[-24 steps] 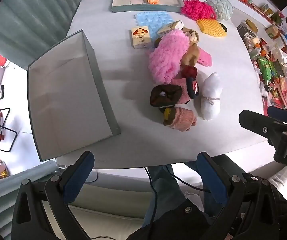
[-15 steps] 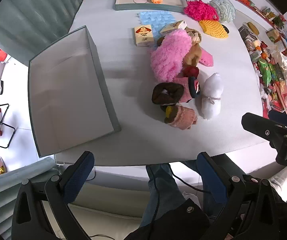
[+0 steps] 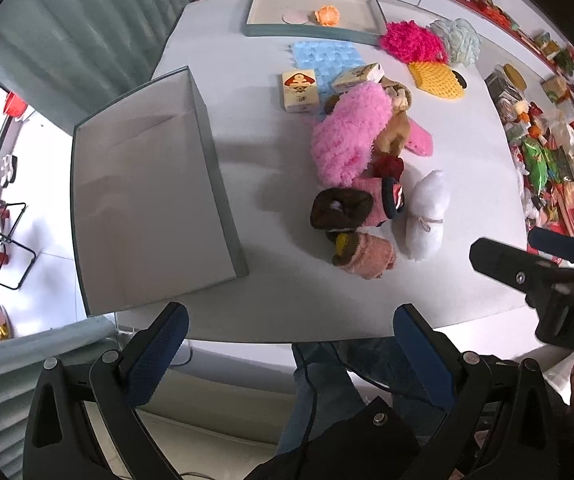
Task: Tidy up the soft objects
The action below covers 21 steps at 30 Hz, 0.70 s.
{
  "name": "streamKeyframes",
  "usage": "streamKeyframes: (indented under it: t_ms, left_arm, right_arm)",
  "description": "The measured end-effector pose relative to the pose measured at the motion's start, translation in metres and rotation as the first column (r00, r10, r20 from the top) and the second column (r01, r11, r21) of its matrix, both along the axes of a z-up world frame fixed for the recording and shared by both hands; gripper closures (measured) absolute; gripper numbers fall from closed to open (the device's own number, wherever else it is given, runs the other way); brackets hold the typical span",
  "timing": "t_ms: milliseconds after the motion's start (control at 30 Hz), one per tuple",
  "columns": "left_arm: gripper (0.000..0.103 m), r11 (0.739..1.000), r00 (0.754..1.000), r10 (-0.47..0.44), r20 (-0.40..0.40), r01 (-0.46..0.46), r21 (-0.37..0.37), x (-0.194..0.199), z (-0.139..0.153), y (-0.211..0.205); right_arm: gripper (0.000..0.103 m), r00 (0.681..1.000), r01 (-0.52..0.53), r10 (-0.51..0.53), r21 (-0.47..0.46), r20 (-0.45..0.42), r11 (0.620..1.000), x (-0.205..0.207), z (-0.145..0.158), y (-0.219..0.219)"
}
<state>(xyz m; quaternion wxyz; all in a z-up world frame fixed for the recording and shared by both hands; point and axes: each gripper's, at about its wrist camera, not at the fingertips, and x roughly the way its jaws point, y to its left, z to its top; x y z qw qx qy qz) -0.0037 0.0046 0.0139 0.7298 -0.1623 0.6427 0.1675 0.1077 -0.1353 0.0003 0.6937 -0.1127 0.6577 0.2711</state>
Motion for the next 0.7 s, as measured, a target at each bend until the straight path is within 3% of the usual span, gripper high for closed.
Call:
streamKeyframes:
  t_ms: [133, 333, 700]
  left_arm:
    - [0.000, 1.000, 1.000, 0.009, 0.006, -0.009, 0.022, 0.003, 0.000, -0.006]
    - [0.000, 0.999, 1.000, 0.015, 0.006, -0.015, 0.044, 0.005, -0.001, -0.005]
    - [0.000, 1.000, 1.000, -0.001, -0.001, 0.001, -0.001, 0.014, 0.000, -0.010]
  right_arm:
    - [0.000, 1.000, -0.013, 0.014, -0.040, 0.017, 0.999, 0.006, 0.003, 0.001]
    - [0.000, 1.000, 0.005, -0.005, -0.019, 0.009, 1.000, 0.011, -0.004, -0.005]
    - [0.000, 0.999, 0.018, -0.018, -0.021, -0.027, 1.000, 0.019, -0.005, -0.013]
